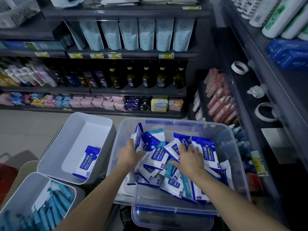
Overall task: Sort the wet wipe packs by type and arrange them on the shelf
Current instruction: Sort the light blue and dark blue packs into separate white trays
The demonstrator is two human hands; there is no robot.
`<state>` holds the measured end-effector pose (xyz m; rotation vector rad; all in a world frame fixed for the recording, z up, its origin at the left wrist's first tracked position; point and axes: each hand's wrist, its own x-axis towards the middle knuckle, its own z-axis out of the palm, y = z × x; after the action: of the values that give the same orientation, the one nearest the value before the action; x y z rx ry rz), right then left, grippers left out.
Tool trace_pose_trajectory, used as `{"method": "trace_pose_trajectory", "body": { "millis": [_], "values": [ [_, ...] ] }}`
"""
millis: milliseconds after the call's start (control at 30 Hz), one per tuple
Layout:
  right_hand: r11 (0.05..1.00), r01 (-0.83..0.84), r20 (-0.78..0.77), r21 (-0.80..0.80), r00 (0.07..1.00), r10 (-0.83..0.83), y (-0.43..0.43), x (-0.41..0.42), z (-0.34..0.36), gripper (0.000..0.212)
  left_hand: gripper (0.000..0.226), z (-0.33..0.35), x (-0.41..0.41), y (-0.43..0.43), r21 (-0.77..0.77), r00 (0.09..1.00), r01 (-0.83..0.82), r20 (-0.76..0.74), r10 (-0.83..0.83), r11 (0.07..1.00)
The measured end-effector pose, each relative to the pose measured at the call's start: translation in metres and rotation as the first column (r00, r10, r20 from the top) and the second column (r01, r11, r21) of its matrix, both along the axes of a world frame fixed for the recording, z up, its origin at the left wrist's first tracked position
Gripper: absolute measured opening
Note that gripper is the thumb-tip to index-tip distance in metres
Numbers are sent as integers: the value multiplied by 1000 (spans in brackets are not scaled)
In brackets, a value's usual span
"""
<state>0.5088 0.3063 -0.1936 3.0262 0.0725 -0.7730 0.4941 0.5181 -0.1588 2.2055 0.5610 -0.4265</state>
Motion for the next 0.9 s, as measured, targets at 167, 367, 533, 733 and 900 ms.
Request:
{"method": "trace_pose_trajectory", "body": {
  "millis": [167, 367, 533, 733, 900],
  "values": [
    [994, -21, 77, 104, 997, 13, -7, 13, 13, 37, 12, -3, -6, 7, 61, 998, 25, 57, -29, 998],
    [927, 106, 40, 360, 991, -129, -39, 20, 40, 22, 9, -1, -25, 5, 23, 984, -43, 177, 38, 999],
    [712, 235, -20, 662, 955, -296, -52, 15, 59, 24, 11, 9, -27, 4, 26, 966, -58, 254, 49, 998],
    [414, 290, -118, 863, 912, -393, -30, 8, 84, 27, 12, 33, -25, 1, -25, 946, -25, 323, 32, 999],
    [132, 372, -281, 919, 852, -443, -5, 6, 104, 26, 12, 51, -25, 13, -76, 933, -26, 357, 52, 997]
  ]
}}
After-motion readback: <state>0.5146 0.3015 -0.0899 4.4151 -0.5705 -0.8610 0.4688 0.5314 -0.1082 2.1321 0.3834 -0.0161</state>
